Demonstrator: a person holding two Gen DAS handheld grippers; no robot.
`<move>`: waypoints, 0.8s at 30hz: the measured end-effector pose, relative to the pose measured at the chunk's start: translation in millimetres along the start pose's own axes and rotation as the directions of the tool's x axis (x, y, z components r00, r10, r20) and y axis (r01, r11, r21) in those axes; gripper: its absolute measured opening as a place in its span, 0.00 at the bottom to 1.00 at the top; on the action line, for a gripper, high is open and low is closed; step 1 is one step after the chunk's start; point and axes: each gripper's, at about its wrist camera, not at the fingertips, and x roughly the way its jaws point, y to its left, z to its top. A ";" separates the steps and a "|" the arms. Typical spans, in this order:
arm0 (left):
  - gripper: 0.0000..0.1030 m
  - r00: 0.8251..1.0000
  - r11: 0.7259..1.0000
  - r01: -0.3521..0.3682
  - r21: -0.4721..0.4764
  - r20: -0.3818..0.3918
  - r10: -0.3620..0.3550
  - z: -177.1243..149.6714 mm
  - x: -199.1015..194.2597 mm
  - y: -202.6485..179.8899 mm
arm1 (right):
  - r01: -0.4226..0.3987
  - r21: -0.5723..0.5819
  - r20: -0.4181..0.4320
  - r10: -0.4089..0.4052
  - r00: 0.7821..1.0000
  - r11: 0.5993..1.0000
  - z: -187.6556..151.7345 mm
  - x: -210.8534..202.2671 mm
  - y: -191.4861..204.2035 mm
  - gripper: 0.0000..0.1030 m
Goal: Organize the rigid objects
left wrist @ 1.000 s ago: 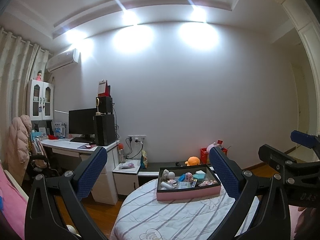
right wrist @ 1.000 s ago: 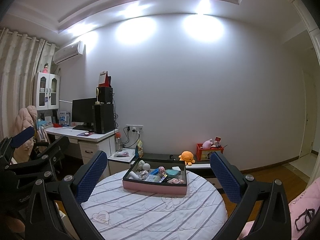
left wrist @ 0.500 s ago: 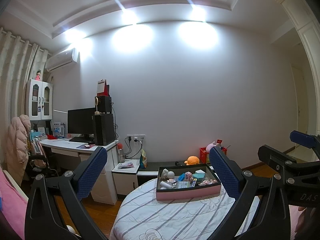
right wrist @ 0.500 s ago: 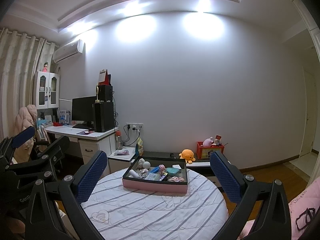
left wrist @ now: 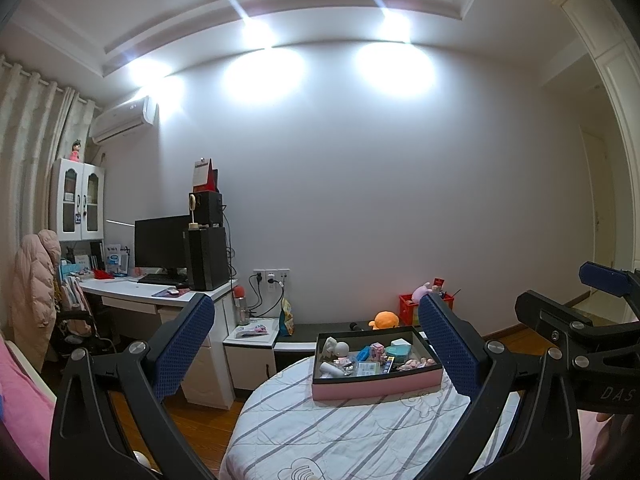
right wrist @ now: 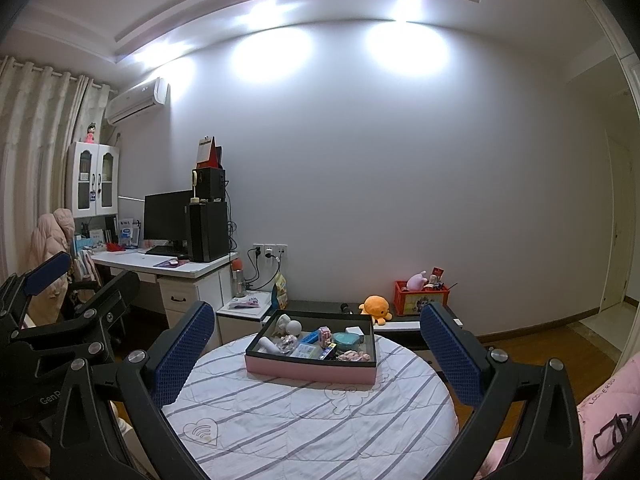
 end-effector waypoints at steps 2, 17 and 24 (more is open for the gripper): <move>1.00 1.000 1.000 -0.001 0.001 0.001 0.001 -0.2 0.0 0.4 | 0.000 0.000 0.000 0.000 1.000 1.000 0.1 0.1 -0.2 1.00; 1.00 0.999 1.000 -0.019 0.015 0.036 0.019 -6.6 0.9 3.1 | 0.001 0.002 -0.005 -0.001 1.000 1.000 -4.1 1.2 2.9 1.00; 1.00 0.999 1.000 -0.014 0.015 0.034 0.014 -8.6 0.8 3.2 | 0.004 0.002 -0.009 -0.004 1.000 1.000 -6.4 -0.2 6.2 1.00</move>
